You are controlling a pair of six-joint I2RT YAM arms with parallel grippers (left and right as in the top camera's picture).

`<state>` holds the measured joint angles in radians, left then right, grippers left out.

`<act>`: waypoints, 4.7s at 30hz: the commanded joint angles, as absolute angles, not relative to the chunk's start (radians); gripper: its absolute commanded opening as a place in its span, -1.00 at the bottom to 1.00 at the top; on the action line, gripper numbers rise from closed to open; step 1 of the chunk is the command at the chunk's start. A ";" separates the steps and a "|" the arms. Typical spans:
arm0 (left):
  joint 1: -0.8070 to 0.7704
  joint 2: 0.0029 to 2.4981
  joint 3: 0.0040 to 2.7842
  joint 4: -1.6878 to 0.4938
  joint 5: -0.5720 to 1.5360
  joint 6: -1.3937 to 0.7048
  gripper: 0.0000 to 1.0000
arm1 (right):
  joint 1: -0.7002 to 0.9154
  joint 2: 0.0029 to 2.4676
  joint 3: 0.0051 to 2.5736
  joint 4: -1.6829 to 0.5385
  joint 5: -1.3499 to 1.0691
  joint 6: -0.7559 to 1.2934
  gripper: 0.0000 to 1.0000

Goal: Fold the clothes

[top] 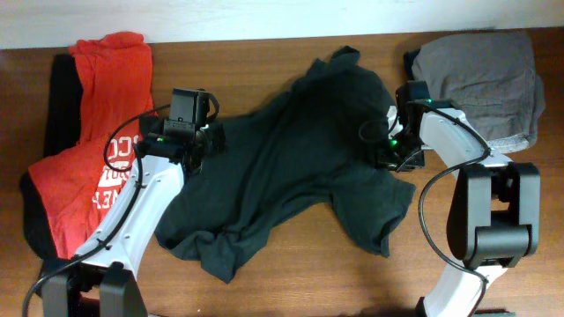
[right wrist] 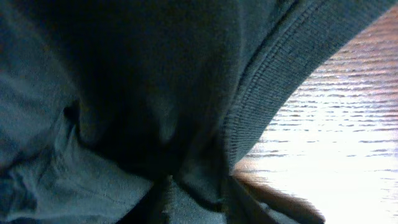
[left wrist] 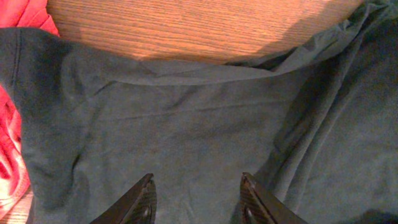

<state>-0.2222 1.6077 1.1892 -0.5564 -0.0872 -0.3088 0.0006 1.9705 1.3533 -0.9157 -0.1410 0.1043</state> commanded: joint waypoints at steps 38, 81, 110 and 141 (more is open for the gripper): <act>-0.219 1.578 1.213 -0.562 -0.090 -0.236 -0.14 | -0.380 1.744 1.414 -1.125 -0.149 0.194 -0.55; -0.102 2.124 1.395 -0.659 -0.007 -0.204 -0.59 | -0.085 1.618 1.612 -1.190 -0.169 0.073 0.56; -0.060 2.465 1.420 0.197 -0.181 -0.097 -0.46 | -0.085 1.630 1.610 -1.220 -0.169 0.063 0.57; -0.120 2.361 3.137 -1.688 -0.067 -0.015 0.98 | -0.085 1.550 2.083 -1.594 -0.126 0.174 0.75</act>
